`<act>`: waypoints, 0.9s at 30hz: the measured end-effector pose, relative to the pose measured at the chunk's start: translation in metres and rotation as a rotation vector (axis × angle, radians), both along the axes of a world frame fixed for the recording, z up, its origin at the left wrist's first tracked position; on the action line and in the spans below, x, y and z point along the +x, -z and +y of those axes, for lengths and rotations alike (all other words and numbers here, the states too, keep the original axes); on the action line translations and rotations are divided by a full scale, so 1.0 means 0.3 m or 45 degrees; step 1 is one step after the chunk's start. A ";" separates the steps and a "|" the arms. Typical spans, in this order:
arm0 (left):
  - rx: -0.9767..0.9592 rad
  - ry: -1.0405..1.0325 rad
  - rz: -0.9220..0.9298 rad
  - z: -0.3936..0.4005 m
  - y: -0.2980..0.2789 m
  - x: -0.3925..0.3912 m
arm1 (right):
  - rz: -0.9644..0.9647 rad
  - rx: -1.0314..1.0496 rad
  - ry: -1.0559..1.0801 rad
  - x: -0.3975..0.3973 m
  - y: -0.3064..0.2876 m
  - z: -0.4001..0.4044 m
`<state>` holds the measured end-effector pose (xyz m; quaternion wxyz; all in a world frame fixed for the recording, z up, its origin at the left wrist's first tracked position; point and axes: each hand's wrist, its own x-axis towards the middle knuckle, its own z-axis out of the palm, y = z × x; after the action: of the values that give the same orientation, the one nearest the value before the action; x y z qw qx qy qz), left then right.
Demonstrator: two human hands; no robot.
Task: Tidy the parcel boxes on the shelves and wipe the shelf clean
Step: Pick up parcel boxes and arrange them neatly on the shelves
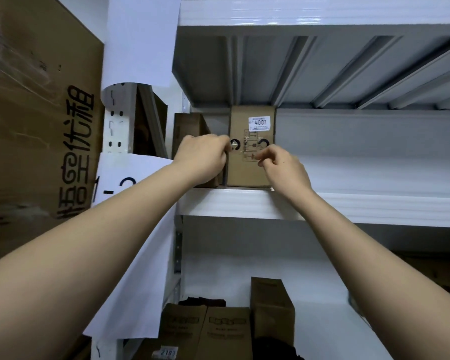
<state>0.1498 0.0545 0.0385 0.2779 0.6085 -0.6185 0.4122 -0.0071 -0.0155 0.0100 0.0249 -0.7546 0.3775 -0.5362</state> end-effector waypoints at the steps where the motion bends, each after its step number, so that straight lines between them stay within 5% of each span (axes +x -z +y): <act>1: 0.014 0.014 -0.001 -0.015 0.008 -0.038 | 0.010 -0.004 0.030 -0.045 0.000 0.002; 19: -0.189 0.216 0.153 -0.228 0.285 -0.899 | 0.280 -0.421 0.269 -0.867 0.229 -0.076; 27: -0.327 0.335 0.061 -0.325 0.504 -1.128 | 0.149 -0.533 0.357 -1.090 0.405 -0.117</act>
<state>-0.1886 -0.0431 -0.1128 0.4196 0.4914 -0.6283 0.4332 -0.3343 -0.0507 -0.1116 -0.2282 -0.7134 0.3600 -0.5562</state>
